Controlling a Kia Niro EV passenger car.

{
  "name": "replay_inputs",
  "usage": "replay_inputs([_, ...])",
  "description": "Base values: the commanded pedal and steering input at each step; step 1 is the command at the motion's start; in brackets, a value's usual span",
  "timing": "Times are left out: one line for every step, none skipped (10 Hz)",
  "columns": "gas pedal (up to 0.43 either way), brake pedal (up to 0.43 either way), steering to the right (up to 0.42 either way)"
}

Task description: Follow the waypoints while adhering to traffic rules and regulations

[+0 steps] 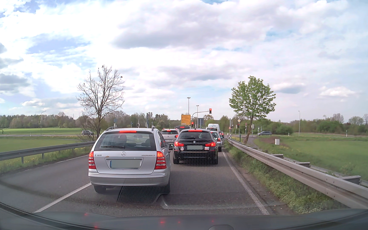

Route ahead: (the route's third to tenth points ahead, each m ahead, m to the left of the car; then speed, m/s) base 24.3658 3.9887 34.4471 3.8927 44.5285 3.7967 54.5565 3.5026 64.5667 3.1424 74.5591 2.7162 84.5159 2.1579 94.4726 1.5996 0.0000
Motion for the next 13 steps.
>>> replay_inputs([0.000, 0.280, -0.010])
replay_inputs([0.000, 0.280, -0.010])
replay_inputs([0.000, 0.280, -0.010])
replay_inputs([0.000, 0.280, -0.010])
replay_inputs([0.000, 0.280, -0.010])
replay_inputs([0.000, 0.280, -0.010])
replay_inputs([0.000, 0.280, -0.010])
replay_inputs([0.000, 0.280, -0.010])
replay_inputs([0.000, 0.280, -0.010])
replay_inputs([0.000, 0.280, -0.010])
replay_inputs([0.000, 0.287, -0.010])
replay_inputs([0.000, 0.287, -0.010])
replay_inputs([0.000, 0.280, -0.010])
